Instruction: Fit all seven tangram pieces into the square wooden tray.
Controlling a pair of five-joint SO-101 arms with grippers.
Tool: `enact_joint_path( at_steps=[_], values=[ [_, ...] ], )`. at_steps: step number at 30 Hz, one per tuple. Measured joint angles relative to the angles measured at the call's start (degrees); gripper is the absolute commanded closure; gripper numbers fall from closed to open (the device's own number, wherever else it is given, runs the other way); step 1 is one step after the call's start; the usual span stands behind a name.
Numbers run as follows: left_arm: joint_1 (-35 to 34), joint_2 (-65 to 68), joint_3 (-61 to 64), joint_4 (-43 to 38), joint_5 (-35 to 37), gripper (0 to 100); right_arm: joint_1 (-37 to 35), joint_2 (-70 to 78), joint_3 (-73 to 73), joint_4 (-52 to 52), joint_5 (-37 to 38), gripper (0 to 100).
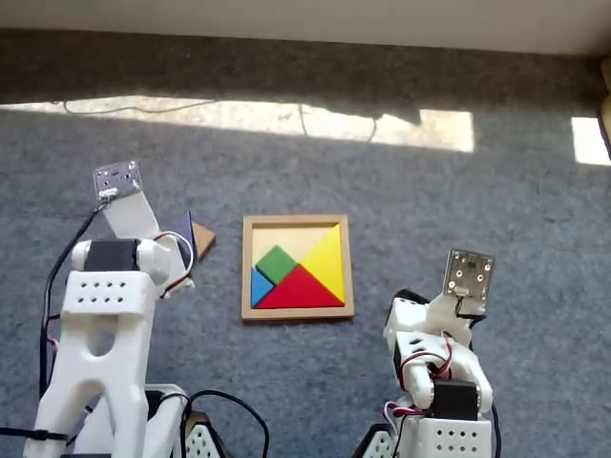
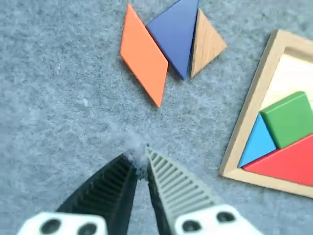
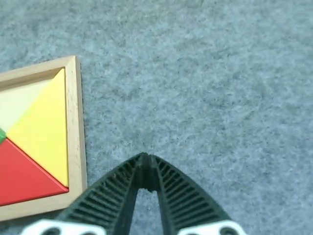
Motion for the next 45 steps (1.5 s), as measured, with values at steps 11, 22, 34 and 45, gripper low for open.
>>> enact_joint_path(
  at_steps=[11, 22, 34, 45],
  values=[
    [-4.84, -0.62, 1.32, -4.48, -10.64, 73, 0.00, 0.00, 0.00, 0.00, 0.00, 99.3],
    [-9.85, 0.44, 1.32, -8.79, -10.64, 73, 0.00, 0.00, 0.00, 0.00, 0.00, 99.3],
    [-11.08, 32.70, -10.20, -13.27, -10.55, 73, 0.00, 0.00, 0.00, 0.00, 0.00, 99.3],
    [-14.51, 51.43, -26.64, -11.69, -9.49, 73, 0.00, 0.00, 0.00, 0.00, 0.00, 99.3]
  ],
)
